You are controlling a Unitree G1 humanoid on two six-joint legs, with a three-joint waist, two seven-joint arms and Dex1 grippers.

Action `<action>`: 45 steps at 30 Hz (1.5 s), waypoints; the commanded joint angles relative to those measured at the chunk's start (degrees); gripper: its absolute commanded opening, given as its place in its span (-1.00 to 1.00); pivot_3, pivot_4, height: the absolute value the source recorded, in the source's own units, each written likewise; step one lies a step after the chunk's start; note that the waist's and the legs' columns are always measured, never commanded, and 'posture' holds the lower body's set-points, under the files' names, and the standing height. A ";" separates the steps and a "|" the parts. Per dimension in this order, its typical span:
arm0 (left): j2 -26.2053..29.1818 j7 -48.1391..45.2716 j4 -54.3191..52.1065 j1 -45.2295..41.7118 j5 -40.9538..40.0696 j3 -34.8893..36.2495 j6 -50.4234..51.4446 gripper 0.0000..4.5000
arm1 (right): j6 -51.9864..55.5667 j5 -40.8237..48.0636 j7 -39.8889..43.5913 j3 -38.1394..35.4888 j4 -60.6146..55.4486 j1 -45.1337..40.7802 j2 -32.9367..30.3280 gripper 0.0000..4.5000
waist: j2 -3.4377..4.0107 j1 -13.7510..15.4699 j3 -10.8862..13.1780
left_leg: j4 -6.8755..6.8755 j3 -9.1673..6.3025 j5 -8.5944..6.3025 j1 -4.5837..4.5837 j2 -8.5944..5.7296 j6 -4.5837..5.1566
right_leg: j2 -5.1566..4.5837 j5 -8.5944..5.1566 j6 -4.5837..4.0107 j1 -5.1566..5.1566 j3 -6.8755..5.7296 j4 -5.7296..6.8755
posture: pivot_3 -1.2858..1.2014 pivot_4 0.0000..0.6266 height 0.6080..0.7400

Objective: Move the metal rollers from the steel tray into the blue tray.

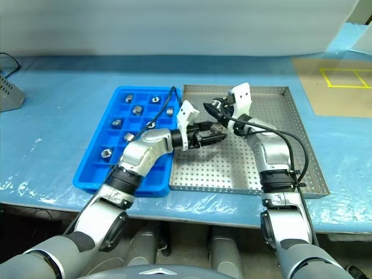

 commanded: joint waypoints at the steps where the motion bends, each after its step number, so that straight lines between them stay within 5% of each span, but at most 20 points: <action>1: -0.40 0.00 -0.36 -1.33 0.52 0.26 -1.68 0.58 | -1.00 0.37 -0.09 -0.08 -3.30 -0.75 -0.05 -0.23 | 0.00 -0.05 0.00 | 0.00 0.00 0.00 0.00 0.00 -0.01 | 0.00 0.00 0.00 0.00 0.00 0.00 | -0.12 -0.52 1.00; 5: -0.75 0.62 0.66 -1.28 0.82 0.90 -2.80 0.58 | -0.95 0.44 -0.09 -0.15 -3.69 -0.44 -0.16 -0.23 | 0.00 -0.01 0.00 | 0.00 0.00 0.00 0.00 0.00 -0.01 | 0.00 0.00 0.00 0.00 0.00 0.00 | -0.12 -0.52 1.00; 10: -0.76 0.66 0.85 -1.44 1.41 0.39 -3.28 -0.12 | -1.21 0.27 -0.08 -0.14 -3.25 -0.45 -0.19 -0.23 | 0.00 -0.01 0.00 | 0.00 0.00 0.00 0.00 0.00 0.01 | 0.00 0.00 0.00 0.00 0.00 0.00 | -0.12 -0.52 1.00; 15: -0.78 0.79 1.05 -1.50 1.66 0.56 -3.79 -0.12 | -1.38 0.14 -0.10 0.04 -3.04 -0.58 0.00 -0.23 | 0.00 0.00 0.00 | 0.00 0.00 0.00 0.00 0.00 0.01 | 0.00 0.00 0.00 0.00 0.00 0.00 | -0.12 -0.52 1.00; 19: -0.74 1.73 0.91 -1.40 2.31 0.72 -3.97 -0.40 | -1.42 0.18 -0.10 0.00 -2.97 -0.57 0.06 -0.23 | 0.00 -0.01 0.00 | 0.00 0.00 0.00 0.00 0.00 0.01 | 0.00 0.00 0.00 0.00 0.00 0.00 | -0.12 -0.52 1.00; 30: 2.35 -1.22 2.21 1.27 7.06 -4.40 -5.83 -0.40 | -2.92 0.15 -1.57 -1.62 -1.51 -1.76 -0.15 -0.23 | 0.00 -0.04 0.00 | 0.00 0.00 0.01 0.01 0.01 0.02 | 0.00 0.00 0.00 0.00 0.00 0.01 | -0.13 -0.52 1.00; 45: -0.86 -2.86 7.99 -1.66 9.74 -4.98 -10.33 -0.40 | -4.46 0.13 -1.84 -3.41 -1.52 -1.81 -3.43 -0.23 | 0.01 -0.15 -0.01 | 0.08 0.00 -0.09 0.09 -0.01 -0.09 | -0.01 0.01 0.01 0.12 0.01 0.02 | -0.18 -0.52 1.00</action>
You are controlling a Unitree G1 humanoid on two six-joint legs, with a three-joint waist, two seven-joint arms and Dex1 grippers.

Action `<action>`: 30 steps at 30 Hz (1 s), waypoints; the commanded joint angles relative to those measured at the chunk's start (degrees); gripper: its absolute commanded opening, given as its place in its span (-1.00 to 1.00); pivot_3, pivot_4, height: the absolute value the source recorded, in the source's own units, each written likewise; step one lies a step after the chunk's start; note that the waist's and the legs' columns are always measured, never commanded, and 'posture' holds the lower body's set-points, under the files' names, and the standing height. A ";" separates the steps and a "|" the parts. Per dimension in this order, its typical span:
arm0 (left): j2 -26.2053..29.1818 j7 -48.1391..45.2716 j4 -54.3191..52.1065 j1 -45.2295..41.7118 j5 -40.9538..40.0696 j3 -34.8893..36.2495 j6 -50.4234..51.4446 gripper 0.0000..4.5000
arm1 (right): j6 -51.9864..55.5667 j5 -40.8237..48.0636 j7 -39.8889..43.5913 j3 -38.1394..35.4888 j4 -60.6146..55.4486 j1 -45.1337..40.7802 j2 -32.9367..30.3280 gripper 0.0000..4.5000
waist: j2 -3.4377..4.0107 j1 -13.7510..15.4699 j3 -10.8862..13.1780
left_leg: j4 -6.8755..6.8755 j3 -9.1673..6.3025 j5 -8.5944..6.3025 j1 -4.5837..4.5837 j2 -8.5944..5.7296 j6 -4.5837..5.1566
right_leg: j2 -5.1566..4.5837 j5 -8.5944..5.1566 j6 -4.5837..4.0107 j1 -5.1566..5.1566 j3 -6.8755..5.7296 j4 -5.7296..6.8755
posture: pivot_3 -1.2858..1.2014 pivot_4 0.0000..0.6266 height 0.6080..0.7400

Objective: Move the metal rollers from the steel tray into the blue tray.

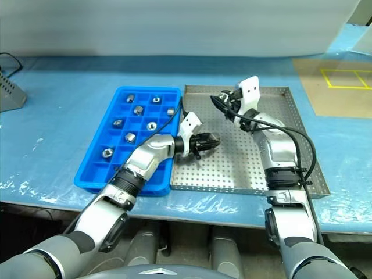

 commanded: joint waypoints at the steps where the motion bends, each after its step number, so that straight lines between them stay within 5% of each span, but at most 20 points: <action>1: -1.59 -2.84 -0.28 -1.79 -0.25 -1.15 -1.42 -0.40 | -1.36 0.68 -0.83 -1.75 -2.07 -0.60 -0.48 -0.23 | 0.00 -0.04 0.00 | 0.00 0.00 0.00 0.00 0.00 0.00 | 0.00 0.00 0.00 0.00 0.00 0.00 | -0.18 -0.52 1.00; 19: -5.40 -3.23 8.22 -8.04 5.62 -3.98 -4.61 -0.40 | -0.97 1.52 -3.80 -1.95 -6.22 3.31 1.22 -0.23 | -0.01 -2.90 0.01 | 0.03 0.00 0.04 -0.13 -0.01 0.25 | 0.01 0.00 0.00 -0.10 -0.02 -0.03 | -0.23 -0.52 1.00; 26: -4.33 -2.58 11.35 -8.31 8.98 -5.06 -6.09 0.65 | -1.24 1.64 -4.08 -1.64 -5.83 3.30 1.42 -0.23 | -0.01 -2.83 0.01 | 0.06 0.00 0.02 -0.16 -0.02 0.27 | 0.00 0.00 0.00 -0.09 -0.02 -0.04 | -0.22 -0.52 1.00; 30: -3.57 -2.29 10.89 -7.81 9.18 -4.03 -6.82 0.65 | -1.74 1.47 -3.77 -1.48 -4.74 2.83 1.69 -0.23 | -0.01 -2.80 0.01 | 0.08 0.00 0.00 -0.20 -0.02 0.31 | 0.00 0.00 0.00 -0.11 -0.02 -0.05 | -0.22 -0.52 1.00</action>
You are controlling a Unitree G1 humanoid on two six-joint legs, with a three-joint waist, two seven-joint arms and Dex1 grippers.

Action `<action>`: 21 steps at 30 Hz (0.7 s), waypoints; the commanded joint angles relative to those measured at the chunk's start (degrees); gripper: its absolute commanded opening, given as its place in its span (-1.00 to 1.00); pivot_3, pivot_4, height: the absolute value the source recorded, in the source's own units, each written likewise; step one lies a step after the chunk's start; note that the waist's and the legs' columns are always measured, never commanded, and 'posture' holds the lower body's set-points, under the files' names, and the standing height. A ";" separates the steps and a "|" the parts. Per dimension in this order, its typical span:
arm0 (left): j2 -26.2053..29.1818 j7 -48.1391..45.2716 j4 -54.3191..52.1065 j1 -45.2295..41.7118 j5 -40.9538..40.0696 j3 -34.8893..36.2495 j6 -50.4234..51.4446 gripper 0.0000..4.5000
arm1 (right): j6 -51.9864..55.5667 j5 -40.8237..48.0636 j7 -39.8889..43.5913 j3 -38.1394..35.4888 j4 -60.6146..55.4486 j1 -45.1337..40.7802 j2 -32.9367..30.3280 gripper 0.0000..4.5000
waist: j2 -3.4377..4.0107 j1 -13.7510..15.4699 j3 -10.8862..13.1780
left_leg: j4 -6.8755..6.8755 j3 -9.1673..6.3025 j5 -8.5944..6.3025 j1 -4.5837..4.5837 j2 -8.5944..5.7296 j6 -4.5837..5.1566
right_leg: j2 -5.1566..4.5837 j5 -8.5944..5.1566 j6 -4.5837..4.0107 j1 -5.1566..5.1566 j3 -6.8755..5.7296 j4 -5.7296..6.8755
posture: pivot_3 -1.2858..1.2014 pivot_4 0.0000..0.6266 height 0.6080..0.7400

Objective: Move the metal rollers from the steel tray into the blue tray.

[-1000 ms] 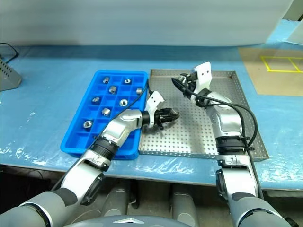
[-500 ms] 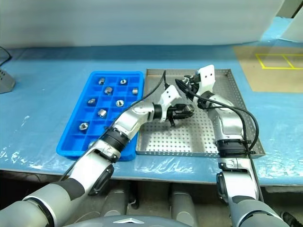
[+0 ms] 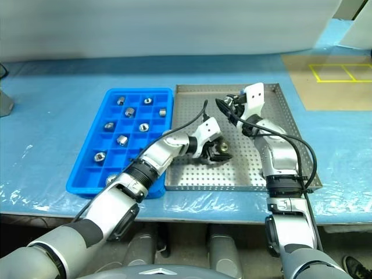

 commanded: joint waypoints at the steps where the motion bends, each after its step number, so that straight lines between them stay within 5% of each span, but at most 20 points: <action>1: 0.41 0.47 -1.55 -0.14 -0.37 1.34 -1.47 0.65 | -1.86 0.60 0.00 -0.81 -1.61 -1.16 0.29 -0.23 | 0.00 0.01 0.00 | 0.00 0.00 0.00 0.00 0.00 0.00 | 0.00 0.00 0.00 0.00 0.00 0.00 | -0.22 -0.52 1.00; 12: 14.74 6.86 -15.25 2.73 0.68 8.60 -6.08 0.65 | -3.16 0.50 0.52 -0.23 -0.62 -1.17 1.66 -0.23 | 0.00 -0.03 0.00 | -0.03 0.00 0.00 0.00 0.05 -0.01 | 0.01 0.00 0.00 -0.03 -0.03 0.02 | -0.18 -0.52 1.00; 21: 23.55 0.32 -26.52 7.78 -11.10 17.89 3.51 0.65 | -1.65 1.33 4.78 1.85 -2.04 -2.03 1.30 -0.23 | 0.00 0.68 0.00 | -0.02 0.00 0.00 -0.08 0.03 -0.03 | 0.00 0.00 -0.01 -0.08 -0.03 0.03 | -0.14 -0.52 1.00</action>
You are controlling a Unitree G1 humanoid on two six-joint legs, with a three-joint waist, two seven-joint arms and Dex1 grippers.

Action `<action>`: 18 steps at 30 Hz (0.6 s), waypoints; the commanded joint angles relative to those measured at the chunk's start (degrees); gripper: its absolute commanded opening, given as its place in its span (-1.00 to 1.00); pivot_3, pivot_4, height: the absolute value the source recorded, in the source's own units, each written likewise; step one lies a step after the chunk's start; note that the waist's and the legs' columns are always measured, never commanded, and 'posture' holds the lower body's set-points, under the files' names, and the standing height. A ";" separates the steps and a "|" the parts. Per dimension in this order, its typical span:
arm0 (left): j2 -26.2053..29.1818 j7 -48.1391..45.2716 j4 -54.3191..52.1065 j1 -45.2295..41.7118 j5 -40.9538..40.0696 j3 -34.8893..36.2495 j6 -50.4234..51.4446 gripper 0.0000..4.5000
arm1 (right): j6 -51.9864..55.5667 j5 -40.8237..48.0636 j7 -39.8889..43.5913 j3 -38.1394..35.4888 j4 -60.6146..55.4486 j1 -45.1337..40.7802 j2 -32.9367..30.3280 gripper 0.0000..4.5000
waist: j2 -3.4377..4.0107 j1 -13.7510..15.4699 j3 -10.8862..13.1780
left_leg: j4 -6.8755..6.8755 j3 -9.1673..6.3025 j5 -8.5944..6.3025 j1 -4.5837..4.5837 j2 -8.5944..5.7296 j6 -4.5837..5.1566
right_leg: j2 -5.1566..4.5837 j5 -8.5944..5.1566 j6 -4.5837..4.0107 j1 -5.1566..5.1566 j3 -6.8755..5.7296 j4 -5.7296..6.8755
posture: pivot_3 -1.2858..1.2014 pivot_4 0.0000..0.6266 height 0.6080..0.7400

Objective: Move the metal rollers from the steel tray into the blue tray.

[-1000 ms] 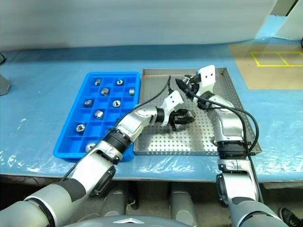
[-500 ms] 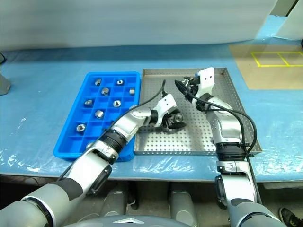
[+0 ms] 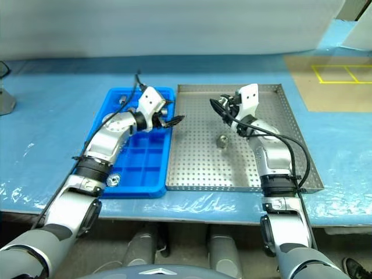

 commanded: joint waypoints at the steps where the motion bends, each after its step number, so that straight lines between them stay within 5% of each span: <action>1: 5.27 -7.40 -11.75 3.44 -8.78 3.79 8.39 0.65 | 0.81 1.39 4.43 1.62 -4.77 -0.20 -1.72 -0.23 | 0.00 0.10 0.00 | 0.00 0.00 -0.02 0.00 0.01 -0.04 | 0.00 0.00 0.00 -0.01 0.00 0.00 | -0.12 -0.52 1.00; 8: 18.34 -13.68 -33.19 13.29 -19.88 8.07 23.25 0.65 | 4.81 3.16 15.20 8.35 -10.14 1.16 -4.31 -0.23 | 0.00 0.52 0.01 | -0.17 0.01 -0.03 0.05 0.09 -0.28 | 0.03 -0.02 -0.03 -0.11 -0.01 0.03 | -0.05 -0.52 1.00; 18: 27.97 -13.82 -36.97 28.58 -24.53 18.86 23.84 0.65 | 4.44 2.55 26.14 17.36 1.27 -5.13 3.09 -0.23 | -0.05 3.22 -0.01 | -0.29 -0.05 0.10 0.33 0.08 -0.53 | 0.02 -0.03 -0.03 0.05 0.00 0.11 | 0.10 -0.52 1.00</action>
